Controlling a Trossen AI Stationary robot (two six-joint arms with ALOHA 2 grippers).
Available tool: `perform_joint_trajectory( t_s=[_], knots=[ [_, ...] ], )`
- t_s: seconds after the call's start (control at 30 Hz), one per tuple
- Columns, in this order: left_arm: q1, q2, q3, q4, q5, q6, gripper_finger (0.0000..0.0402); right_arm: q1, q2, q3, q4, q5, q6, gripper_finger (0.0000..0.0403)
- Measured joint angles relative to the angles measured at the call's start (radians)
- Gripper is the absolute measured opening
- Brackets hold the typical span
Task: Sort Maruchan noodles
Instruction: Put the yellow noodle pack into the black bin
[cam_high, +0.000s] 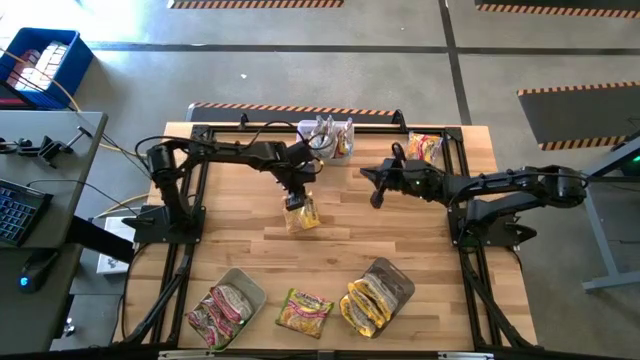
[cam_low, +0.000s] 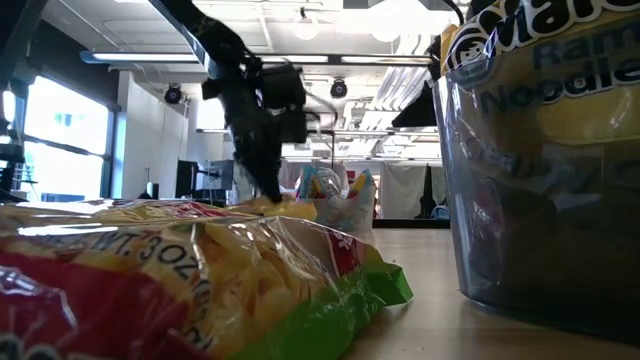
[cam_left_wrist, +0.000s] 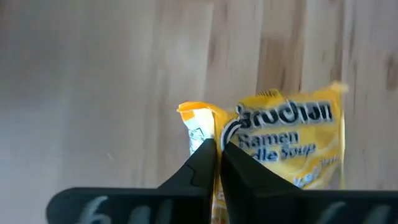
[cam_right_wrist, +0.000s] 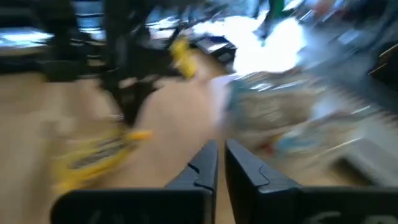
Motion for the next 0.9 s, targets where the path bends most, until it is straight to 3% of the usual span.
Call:
perform_joint_trajectory(
  t_s=[0.1,0.27,0.43,0.6,0.9],
  knots=[
    [-0.016,-0.042,0.0,0.048,-0.028,0.013,0.0003,0.001,0.015,0.04,-0.083,-0.137,0.122,0.0047],
    [-0.051,-0.097,0.0,0.141,-0.057,0.013,0.0001,0.001,0.089,0.065,-0.029,-0.345,0.297,0.012],
    [-0.085,-0.12,0.001,0.223,-0.09,-0.003,0.0001,0.002,0.198,0.075,0.037,-0.351,0.455,0.0208],
    [-0.105,-0.123,0.002,0.309,-0.115,-0.003,0.0,0.003,0.309,0.075,0.146,-0.352,0.508,0.0287],
    [-0.11,-0.123,0.002,0.346,-0.129,-0.003,0.0,0.018,0.492,0.074,0.372,-0.353,0.451,0.0309]
  ],
)
